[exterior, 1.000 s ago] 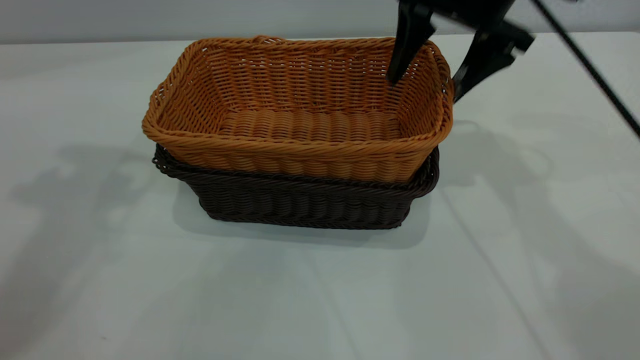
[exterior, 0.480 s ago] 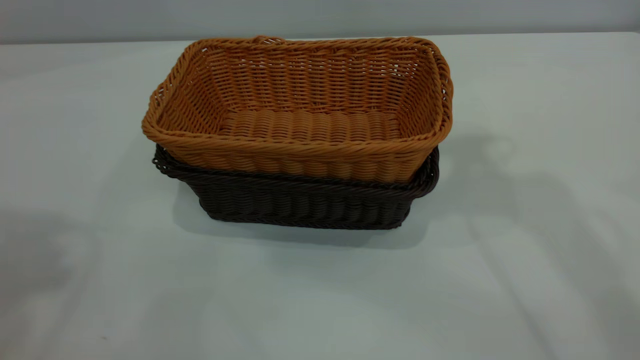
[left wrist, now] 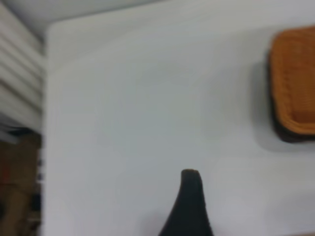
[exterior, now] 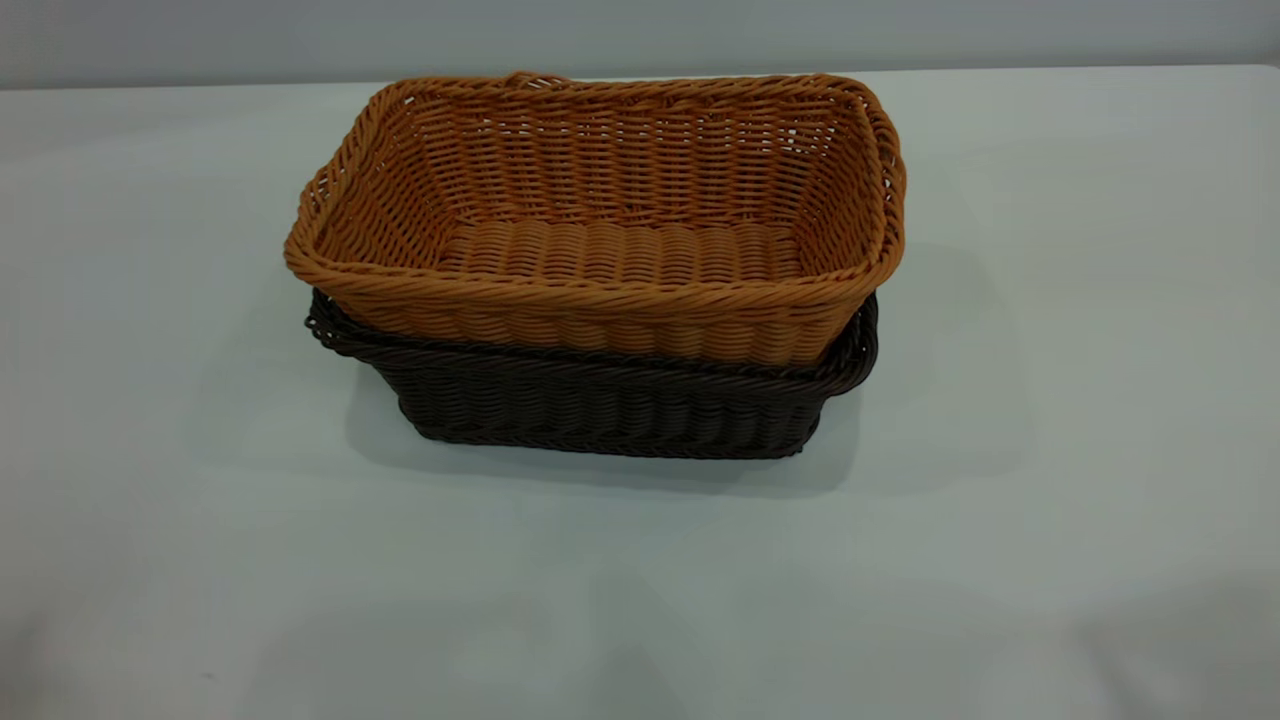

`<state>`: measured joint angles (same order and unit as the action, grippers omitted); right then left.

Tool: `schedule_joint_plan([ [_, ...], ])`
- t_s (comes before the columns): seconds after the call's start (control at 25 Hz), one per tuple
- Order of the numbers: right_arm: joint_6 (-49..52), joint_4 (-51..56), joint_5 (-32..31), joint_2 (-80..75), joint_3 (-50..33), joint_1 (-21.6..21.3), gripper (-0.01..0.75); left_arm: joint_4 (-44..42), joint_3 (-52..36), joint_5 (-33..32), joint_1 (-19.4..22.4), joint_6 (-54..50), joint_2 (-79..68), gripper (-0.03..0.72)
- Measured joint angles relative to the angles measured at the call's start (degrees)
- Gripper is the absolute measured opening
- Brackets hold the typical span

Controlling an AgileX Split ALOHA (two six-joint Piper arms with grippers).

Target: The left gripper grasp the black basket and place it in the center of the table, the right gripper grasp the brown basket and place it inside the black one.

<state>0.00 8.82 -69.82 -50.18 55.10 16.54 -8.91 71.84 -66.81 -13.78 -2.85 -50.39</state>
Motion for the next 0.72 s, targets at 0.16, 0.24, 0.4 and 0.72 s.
schedule_joint_plan([
  [0.16, 3.97, -3.78, 2.86, 15.58, -10.57, 0.0, 0.507, 3.06, -8.4, 0.0, 0.0, 0.2, 4.96, 0.582],
  [0.24, 4.88, -6.02, 3.78, 21.68, -15.08, 0.0, 0.536, 4.29, -13.6, 0.0, 0.0, 0.2, 7.57, 0.582],
  [0.4, 5.31, -8.82, 4.08, 32.84, -23.92, 0.0, 0.577, 7.41, -25.22, 0.0, 0.0, 0.2, 14.93, 0.582],
  [0.72, 4.74, -8.48, 4.88, 40.63, -28.36, 0.0, 0.584, 8.3, -39.81, 1.73, 0.0, 0.28, 33.47, 0.582],
])
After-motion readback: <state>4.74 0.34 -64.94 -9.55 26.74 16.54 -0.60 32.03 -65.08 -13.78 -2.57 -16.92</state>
